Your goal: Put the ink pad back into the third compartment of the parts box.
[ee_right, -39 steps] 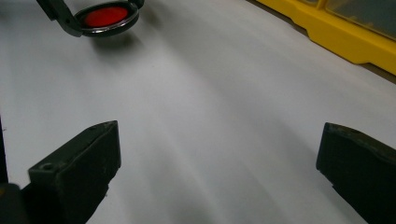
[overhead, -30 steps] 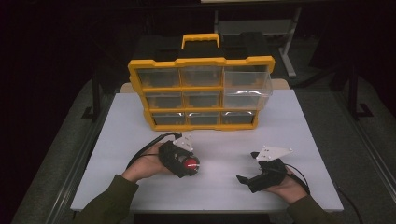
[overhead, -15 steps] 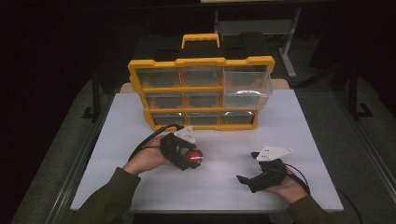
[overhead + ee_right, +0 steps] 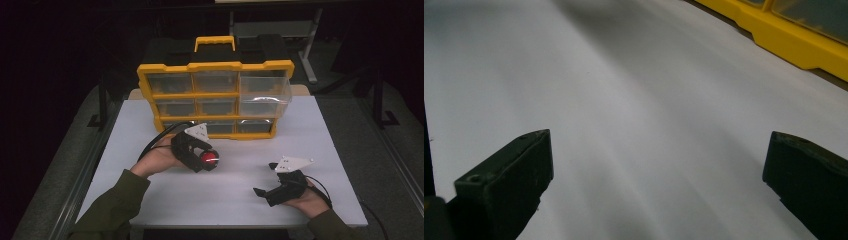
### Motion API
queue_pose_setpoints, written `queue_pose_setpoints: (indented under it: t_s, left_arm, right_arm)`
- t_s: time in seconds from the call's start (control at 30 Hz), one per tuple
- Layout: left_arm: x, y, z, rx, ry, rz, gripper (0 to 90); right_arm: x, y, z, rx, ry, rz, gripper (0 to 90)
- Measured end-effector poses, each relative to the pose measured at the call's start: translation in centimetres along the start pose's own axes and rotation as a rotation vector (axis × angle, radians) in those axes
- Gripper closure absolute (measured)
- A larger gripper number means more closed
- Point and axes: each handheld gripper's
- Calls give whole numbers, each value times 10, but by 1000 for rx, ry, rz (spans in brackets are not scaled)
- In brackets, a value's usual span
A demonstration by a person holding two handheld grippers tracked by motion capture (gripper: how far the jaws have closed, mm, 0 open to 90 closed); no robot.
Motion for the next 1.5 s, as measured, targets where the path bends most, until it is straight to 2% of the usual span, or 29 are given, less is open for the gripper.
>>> queue_pose_setpoints:
  t_s: [0.53,0.97,1.5]
  left_arm:
    - [22,-16,9,1,-3,-51,298]
    - [43,-36,16,-2,18,-81,298]
    - [73,-57,23,-26,31,-112,298]
  right_arm:
    - [0,-1,0,0,6,-6,0]
    - [0,-1,0,-1,3,-4,0]
    - [0,-1,0,0,5,-4,0]
Point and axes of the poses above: each handheld gripper's, and its own axes: y roughly forward along the jaws, x roughly out of its top, z roughly to its left, and after that the axes turned 6 degrees about -z, right-handed
